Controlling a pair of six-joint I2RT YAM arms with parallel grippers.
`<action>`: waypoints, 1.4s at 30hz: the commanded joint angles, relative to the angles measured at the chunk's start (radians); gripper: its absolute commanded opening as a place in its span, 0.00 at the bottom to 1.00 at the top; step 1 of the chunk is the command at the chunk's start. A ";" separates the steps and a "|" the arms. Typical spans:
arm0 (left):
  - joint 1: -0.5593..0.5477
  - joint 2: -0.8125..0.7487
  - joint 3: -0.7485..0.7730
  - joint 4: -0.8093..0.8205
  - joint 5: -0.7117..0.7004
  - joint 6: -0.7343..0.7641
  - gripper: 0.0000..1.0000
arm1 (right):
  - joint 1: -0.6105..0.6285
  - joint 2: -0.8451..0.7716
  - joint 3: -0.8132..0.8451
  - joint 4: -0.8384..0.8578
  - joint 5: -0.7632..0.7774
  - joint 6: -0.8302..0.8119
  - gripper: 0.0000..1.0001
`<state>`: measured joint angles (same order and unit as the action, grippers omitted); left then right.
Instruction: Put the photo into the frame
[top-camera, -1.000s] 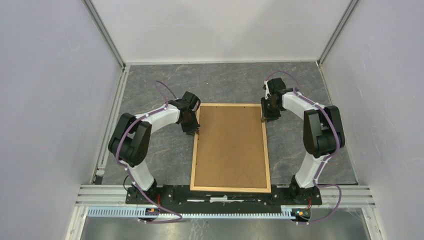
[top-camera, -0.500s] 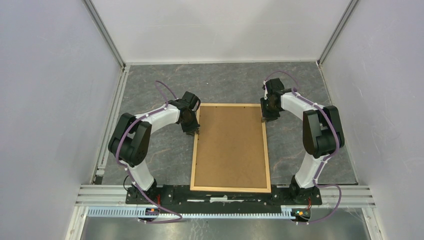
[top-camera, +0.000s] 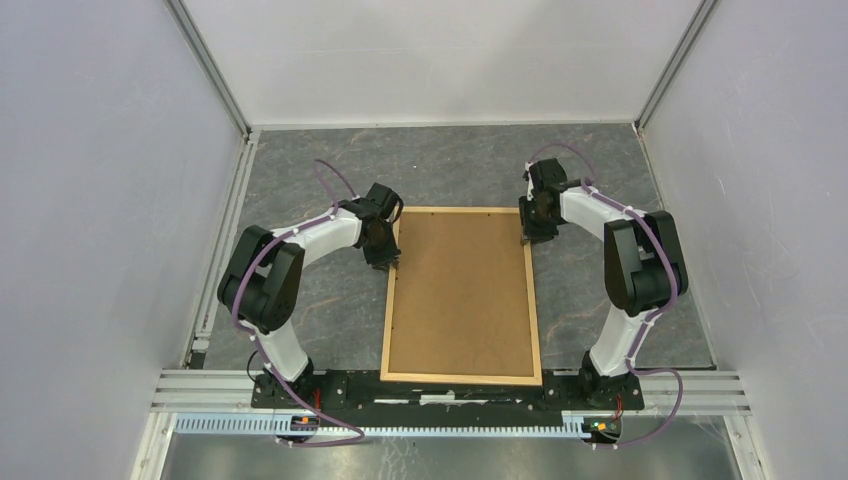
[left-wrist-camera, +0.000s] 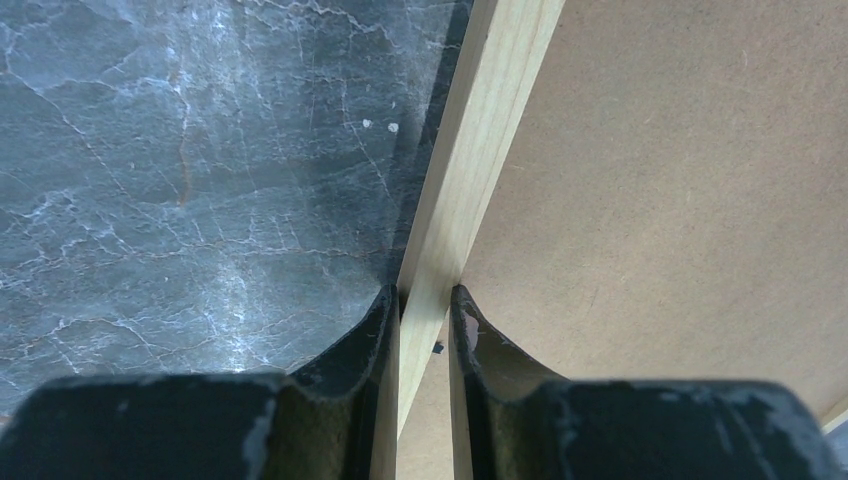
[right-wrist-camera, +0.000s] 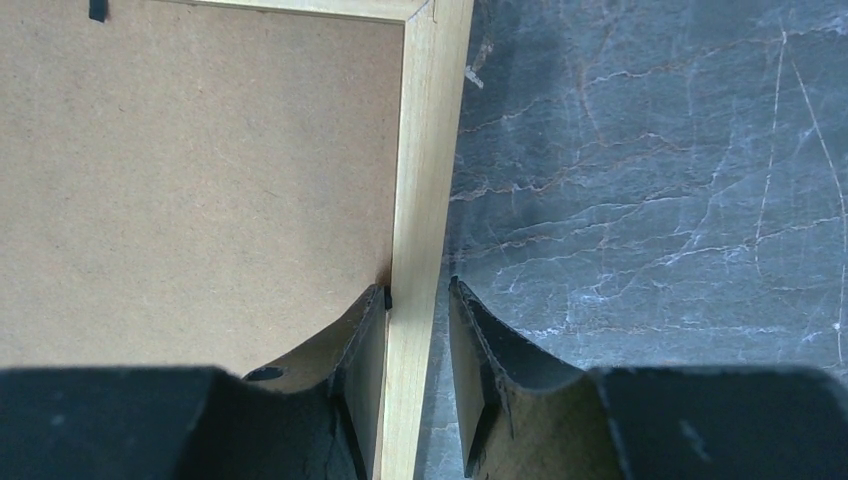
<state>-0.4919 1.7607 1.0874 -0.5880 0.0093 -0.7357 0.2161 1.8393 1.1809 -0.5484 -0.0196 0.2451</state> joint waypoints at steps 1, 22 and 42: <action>-0.018 0.052 -0.012 -0.047 0.007 0.023 0.02 | -0.005 0.086 -0.060 -0.004 0.074 -0.010 0.35; -0.020 0.048 -0.014 -0.051 0.004 0.031 0.02 | -0.023 -0.056 0.073 -0.085 0.014 -0.047 0.47; -0.023 0.057 -0.010 -0.051 0.007 0.031 0.02 | -0.018 0.009 0.039 -0.053 0.001 -0.046 0.43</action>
<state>-0.4980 1.7672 1.0969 -0.5957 0.0051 -0.7120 0.1944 1.8294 1.2167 -0.6209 -0.0254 0.2108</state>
